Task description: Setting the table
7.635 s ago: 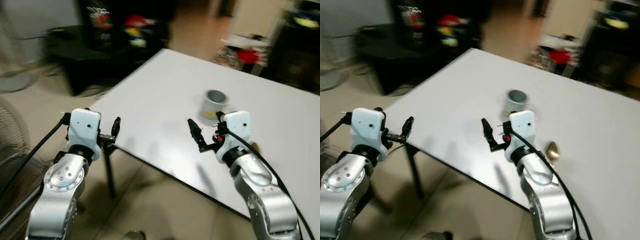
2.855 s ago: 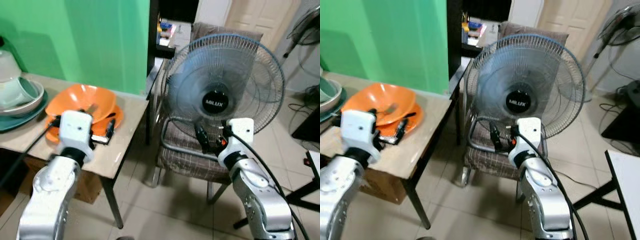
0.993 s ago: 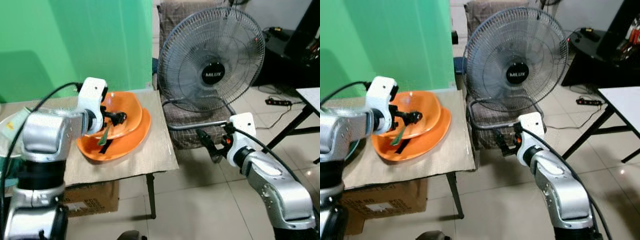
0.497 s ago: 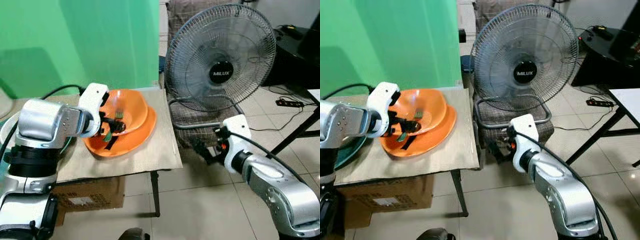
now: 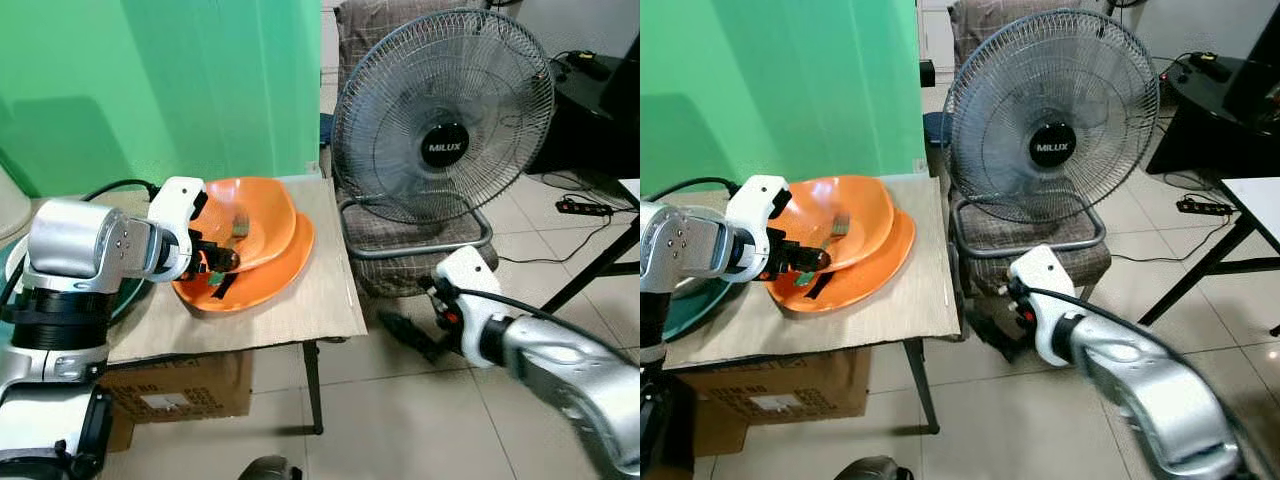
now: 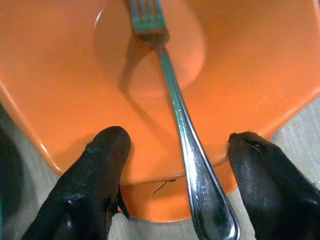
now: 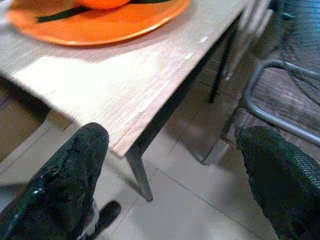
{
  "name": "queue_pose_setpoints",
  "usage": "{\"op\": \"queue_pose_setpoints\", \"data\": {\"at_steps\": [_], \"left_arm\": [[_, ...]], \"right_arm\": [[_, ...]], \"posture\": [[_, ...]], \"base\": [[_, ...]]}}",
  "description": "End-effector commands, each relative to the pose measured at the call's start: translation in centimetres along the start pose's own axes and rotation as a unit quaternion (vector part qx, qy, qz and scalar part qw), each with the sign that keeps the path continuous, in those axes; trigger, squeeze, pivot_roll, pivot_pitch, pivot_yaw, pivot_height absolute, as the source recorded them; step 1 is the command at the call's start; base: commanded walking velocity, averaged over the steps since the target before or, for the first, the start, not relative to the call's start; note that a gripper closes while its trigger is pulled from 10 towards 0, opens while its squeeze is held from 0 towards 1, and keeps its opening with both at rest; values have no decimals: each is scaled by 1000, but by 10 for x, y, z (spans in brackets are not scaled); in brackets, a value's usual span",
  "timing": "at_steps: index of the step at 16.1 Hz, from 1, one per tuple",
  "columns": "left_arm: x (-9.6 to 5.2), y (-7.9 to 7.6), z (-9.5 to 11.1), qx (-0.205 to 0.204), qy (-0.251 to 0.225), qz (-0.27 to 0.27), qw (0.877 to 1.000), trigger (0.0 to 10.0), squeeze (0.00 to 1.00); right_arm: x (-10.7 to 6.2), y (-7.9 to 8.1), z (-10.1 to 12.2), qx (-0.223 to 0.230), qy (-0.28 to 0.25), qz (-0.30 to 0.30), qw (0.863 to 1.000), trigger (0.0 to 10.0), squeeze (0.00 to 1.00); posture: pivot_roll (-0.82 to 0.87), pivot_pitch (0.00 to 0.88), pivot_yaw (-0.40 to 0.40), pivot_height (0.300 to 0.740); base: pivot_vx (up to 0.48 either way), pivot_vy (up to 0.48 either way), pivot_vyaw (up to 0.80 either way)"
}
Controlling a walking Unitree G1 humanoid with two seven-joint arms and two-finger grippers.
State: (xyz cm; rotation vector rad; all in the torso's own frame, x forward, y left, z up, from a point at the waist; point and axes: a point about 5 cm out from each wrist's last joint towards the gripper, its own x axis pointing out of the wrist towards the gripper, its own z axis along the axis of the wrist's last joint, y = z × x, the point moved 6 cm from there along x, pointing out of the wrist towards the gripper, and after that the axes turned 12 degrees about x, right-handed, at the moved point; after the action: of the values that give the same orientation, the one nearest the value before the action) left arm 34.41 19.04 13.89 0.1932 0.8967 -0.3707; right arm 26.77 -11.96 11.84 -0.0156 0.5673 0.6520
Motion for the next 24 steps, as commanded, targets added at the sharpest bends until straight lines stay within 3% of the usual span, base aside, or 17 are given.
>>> {"op": "queue_pose_setpoints", "data": {"at_steps": [1,7,16,24], "left_arm": [[-1,5,-3,-1,7,10,1000,0,0],[4,13,-5,3,8,31,999,0,0],[6,15,-1,8,0,35,999,0,0],[6,8,5,17,-21,15,1000,0,0]], "right_arm": [[-3,7,3,-11,-3,23,1000,10000,0],[-15,32,-8,-51,30,102,993,10000,0],[-20,35,-12,-57,38,121,990,10000,0],[-21,34,-14,-60,42,123,990,10000,0]], "posture": [[179,0,56,740],[166,0,72,740],[156,0,76,740],[152,0,74,740]], "base": [[0,0,0],[0,0,0],[0,0,0],[0,0,0]]}}
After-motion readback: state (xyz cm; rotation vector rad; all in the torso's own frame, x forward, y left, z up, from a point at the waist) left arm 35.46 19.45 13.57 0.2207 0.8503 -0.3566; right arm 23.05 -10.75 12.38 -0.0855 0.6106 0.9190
